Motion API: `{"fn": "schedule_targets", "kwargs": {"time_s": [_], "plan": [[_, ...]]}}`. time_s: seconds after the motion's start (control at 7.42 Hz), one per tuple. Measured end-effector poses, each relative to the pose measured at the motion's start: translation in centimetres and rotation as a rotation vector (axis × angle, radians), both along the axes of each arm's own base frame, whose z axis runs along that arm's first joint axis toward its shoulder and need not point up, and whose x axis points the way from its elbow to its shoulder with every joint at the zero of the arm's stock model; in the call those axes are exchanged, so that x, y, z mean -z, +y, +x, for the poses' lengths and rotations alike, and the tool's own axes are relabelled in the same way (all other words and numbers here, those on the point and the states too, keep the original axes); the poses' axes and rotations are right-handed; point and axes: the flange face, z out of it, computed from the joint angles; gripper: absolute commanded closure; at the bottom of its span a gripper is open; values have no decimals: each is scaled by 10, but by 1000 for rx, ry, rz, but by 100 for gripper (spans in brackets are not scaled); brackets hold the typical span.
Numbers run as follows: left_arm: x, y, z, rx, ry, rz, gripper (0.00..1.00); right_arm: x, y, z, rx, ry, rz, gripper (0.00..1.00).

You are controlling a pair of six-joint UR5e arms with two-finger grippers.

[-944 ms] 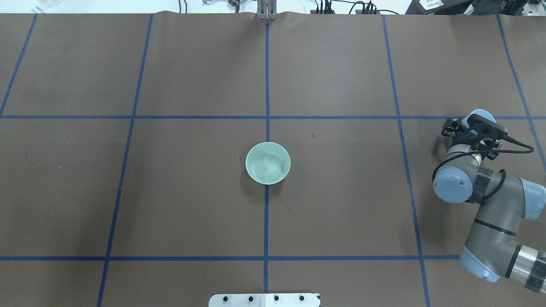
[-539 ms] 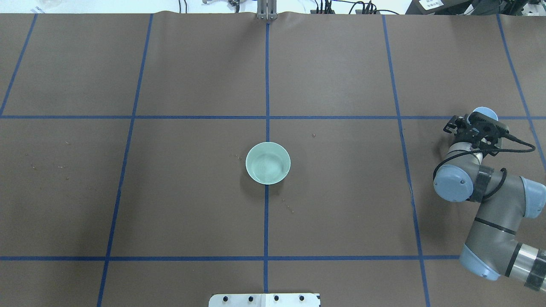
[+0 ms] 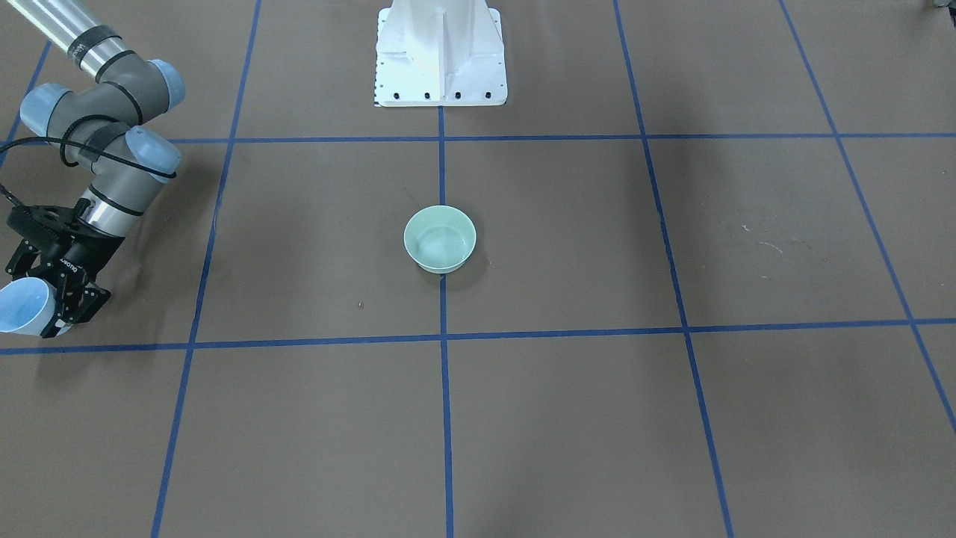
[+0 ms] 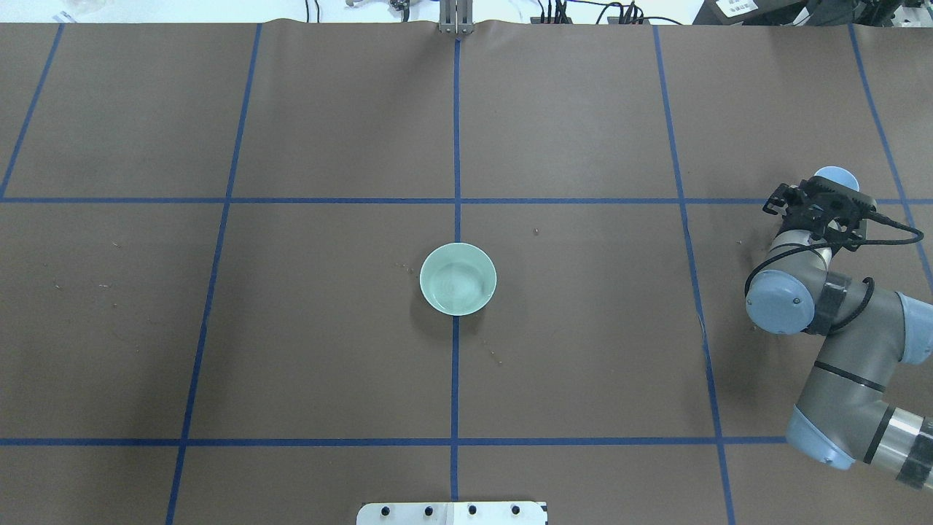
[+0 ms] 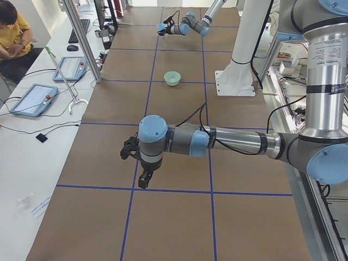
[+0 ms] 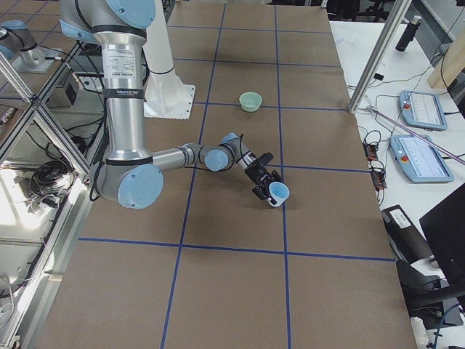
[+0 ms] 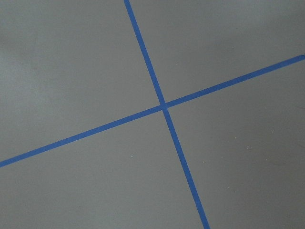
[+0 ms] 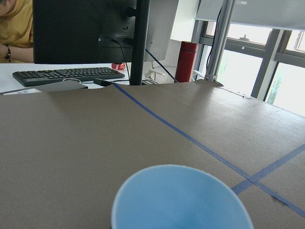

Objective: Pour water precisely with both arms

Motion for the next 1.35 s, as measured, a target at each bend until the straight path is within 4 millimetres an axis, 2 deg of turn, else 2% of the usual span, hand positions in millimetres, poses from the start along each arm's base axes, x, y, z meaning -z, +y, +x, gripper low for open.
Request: {"fn": "schedule_targets", "kwargs": {"time_s": [0.13, 0.4, 0.81, 1.08, 1.35], "plan": [[-5, 0, 0, 9, 4, -22, 0, 10, -2, -3, 7, -10, 9, 100], [-18, 8, 1, 28, 17, -71, 0, 45, -4, -7, 57, -38, 45, 100], [-21, 17, 4, 115, 58, -169, 0, 93, 0, -10, 241, -137, 170, 100], [-19, 17, 4, 128, 63, -175, 0, 134, 5, -21, 378, -165, 220, 100], [-19, 17, 3, 129, 63, -172, 0, 173, 21, -42, 529, -158, 316, 100]]}}
